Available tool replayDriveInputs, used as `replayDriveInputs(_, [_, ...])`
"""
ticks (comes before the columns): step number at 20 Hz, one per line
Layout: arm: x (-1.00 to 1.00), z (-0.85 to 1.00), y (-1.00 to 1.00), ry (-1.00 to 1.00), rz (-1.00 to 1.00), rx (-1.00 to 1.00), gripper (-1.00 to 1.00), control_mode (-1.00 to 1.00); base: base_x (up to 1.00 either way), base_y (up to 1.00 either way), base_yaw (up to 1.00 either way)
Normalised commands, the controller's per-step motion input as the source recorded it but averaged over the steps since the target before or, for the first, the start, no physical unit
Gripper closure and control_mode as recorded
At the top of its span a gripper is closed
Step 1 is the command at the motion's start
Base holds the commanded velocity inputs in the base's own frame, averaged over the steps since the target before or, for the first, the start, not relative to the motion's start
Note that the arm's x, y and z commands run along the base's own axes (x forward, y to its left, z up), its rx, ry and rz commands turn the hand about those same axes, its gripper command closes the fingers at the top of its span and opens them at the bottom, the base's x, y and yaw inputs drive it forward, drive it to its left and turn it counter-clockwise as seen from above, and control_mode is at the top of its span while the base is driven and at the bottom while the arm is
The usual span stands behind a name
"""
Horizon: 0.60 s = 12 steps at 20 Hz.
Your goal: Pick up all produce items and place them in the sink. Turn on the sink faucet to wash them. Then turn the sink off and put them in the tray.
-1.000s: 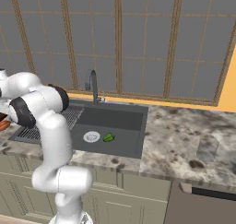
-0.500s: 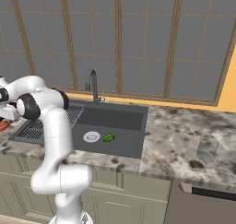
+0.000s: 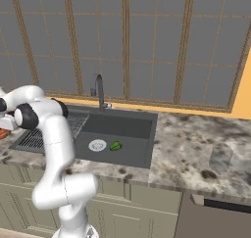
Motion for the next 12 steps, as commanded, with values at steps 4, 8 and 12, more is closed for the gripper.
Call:
replayDriveInputs(4, [0.00,-0.34,0.00,-0.02,0.04,0.04,1.00,-1.00,0.00,0.00,0.00])
replayDriveInputs(8, [0.00,-0.18,0.00,0.00,0.01,0.01,1.00,-1.00,0.00,0.00,0.00])
replayDriveInputs(12, [-0.14,0.21,-0.37,-0.02,0.04,0.04,1.00,-1.00,0.00,0.00,0.00])
